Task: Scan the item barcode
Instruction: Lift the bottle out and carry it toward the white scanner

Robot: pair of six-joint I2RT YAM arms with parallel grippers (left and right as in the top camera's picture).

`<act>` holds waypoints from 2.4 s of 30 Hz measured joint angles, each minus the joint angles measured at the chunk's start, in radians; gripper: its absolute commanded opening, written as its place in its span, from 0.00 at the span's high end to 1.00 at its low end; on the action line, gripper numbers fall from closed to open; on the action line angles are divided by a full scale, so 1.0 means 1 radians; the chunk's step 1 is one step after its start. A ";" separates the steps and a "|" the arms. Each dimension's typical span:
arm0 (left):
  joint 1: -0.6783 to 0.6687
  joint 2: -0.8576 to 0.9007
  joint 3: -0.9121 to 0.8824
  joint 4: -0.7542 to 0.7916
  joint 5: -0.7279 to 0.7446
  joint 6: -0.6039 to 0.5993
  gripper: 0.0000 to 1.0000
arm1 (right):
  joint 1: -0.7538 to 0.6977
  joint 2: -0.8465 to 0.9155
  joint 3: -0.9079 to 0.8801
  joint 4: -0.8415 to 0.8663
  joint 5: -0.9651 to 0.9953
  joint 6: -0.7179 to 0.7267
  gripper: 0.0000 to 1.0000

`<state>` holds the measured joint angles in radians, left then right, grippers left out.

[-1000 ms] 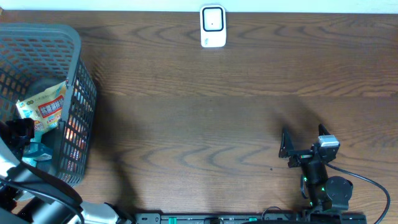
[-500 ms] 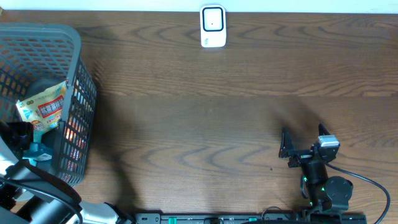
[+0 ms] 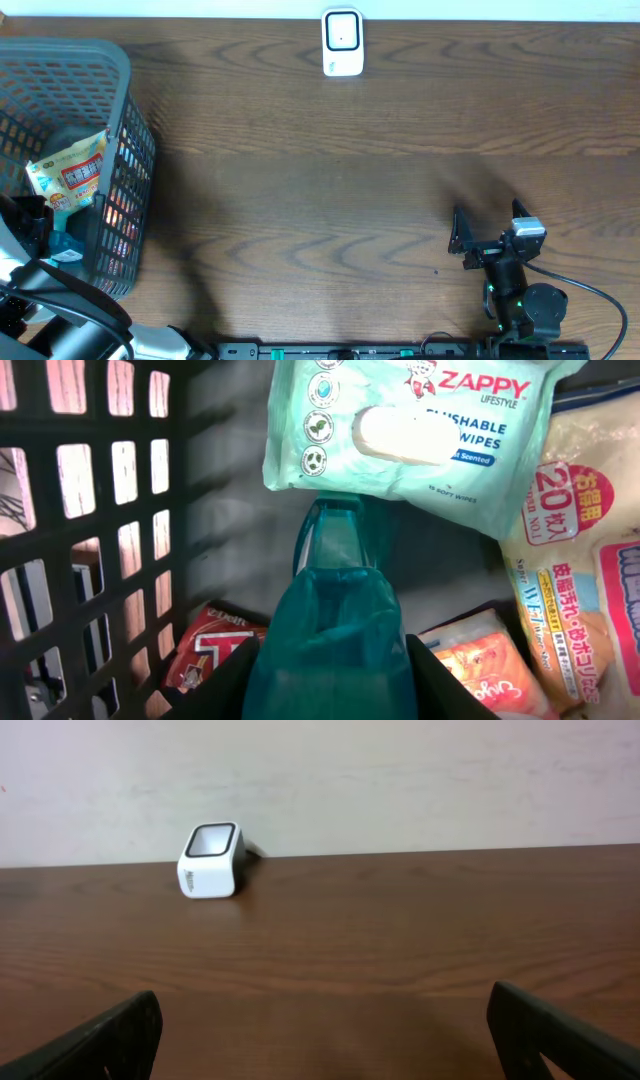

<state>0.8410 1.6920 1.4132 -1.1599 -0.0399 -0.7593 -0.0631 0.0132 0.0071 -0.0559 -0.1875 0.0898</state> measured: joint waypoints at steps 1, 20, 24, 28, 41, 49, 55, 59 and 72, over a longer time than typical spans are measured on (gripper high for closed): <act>0.000 0.000 0.000 0.000 0.000 0.000 0.67 | 0.000 0.000 0.000 0.000 0.000 0.000 0.01; 0.001 -0.217 0.114 0.002 0.181 0.031 0.67 | 0.000 0.000 0.000 0.000 0.000 0.000 0.01; 0.001 -0.350 0.125 0.058 0.241 0.031 0.67 | 0.000 0.000 0.000 0.000 0.000 0.000 0.01; 0.000 -0.476 0.126 0.138 0.329 0.023 0.67 | 0.000 0.000 0.000 0.000 0.000 0.000 0.01; -0.265 -0.713 0.127 0.282 0.521 -0.129 0.67 | 0.000 0.000 0.000 0.000 0.000 0.000 0.01; -0.631 -0.596 0.127 0.288 0.499 -0.160 0.67 | 0.000 0.000 0.000 0.000 0.000 0.000 0.01; -0.906 -0.417 0.127 0.291 0.413 -0.161 0.67 | 0.000 0.000 0.000 0.000 0.000 0.000 0.01; -1.074 -0.272 0.127 0.288 0.328 -0.153 0.67 | 0.000 0.000 0.000 0.000 0.000 0.000 0.01; -1.346 0.012 0.127 0.267 0.142 -0.030 0.62 | 0.000 0.000 0.000 0.000 0.000 0.000 0.01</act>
<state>-0.5049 1.7042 1.5398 -0.8925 0.1017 -0.7895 -0.0631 0.0132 0.0071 -0.0559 -0.1875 0.0898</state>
